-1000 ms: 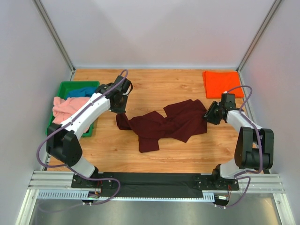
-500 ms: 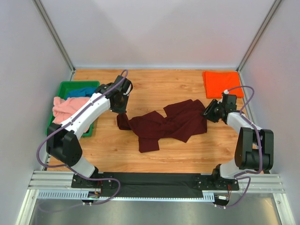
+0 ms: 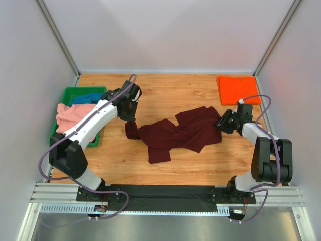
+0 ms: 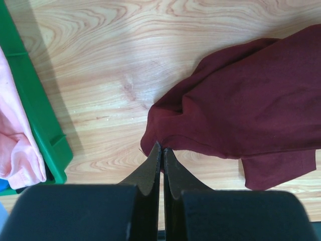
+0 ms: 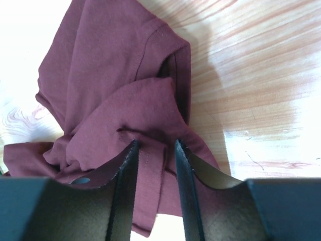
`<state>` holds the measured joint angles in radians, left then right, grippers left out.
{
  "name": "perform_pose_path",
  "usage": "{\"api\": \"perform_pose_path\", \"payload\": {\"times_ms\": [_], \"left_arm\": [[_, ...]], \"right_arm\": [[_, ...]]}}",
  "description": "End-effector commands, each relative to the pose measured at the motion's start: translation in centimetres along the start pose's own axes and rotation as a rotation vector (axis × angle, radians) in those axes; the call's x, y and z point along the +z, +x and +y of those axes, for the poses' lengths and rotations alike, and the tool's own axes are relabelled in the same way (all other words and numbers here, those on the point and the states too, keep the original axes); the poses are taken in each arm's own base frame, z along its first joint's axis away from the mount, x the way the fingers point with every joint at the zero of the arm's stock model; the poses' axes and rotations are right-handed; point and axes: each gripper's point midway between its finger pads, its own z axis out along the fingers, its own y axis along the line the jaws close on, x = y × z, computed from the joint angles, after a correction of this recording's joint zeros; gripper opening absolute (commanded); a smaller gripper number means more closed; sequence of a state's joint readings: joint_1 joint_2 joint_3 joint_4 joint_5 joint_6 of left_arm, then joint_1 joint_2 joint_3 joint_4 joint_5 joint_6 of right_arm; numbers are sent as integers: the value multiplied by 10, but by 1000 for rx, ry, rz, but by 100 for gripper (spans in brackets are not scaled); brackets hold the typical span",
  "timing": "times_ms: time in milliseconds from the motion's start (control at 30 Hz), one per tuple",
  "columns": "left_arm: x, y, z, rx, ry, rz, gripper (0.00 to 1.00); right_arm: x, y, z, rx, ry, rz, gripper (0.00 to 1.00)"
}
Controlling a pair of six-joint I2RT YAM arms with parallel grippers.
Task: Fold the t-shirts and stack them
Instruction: Flatten the tshirt out
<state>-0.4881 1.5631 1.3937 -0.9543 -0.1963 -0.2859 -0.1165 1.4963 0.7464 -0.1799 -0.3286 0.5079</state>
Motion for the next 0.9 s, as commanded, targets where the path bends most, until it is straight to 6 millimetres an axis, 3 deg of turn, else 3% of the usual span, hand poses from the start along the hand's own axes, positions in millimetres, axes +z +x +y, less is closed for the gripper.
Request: {"api": "perform_pose_path", "payload": {"times_ms": [0, 233, 333, 433, 500, 700, 767, 867], "left_arm": [[-9, -5, 0, -3, 21, -41, 0], [-9, -6, -1, -4, 25, -45, 0], [-10, -7, 0, -5, 23, -50, 0], [-11, -7, 1, -13, 18, -58, 0], [-12, -8, 1, -16, 19, -62, 0], [-27, -17, 1, -38, 40, -123, 0], [-43, -25, 1, -60, 58, -182, 0], [-78, -45, 7, -95, 67, -308, 0]], "right_arm": [[-6, -12, 12, -22, -53, -55, 36], [-9, -14, 12, -11, -64, -61, 24], [-12, -17, 12, -15, -59, -64, 16], [-18, -22, 14, -27, -52, -76, 2], [-23, -26, 15, -32, -40, -86, 0], [-60, -48, 30, -64, -13, -158, 0], [-78, -52, 35, -59, 7, -181, 0], [-123, -77, 57, -41, 9, -287, 0]]}}
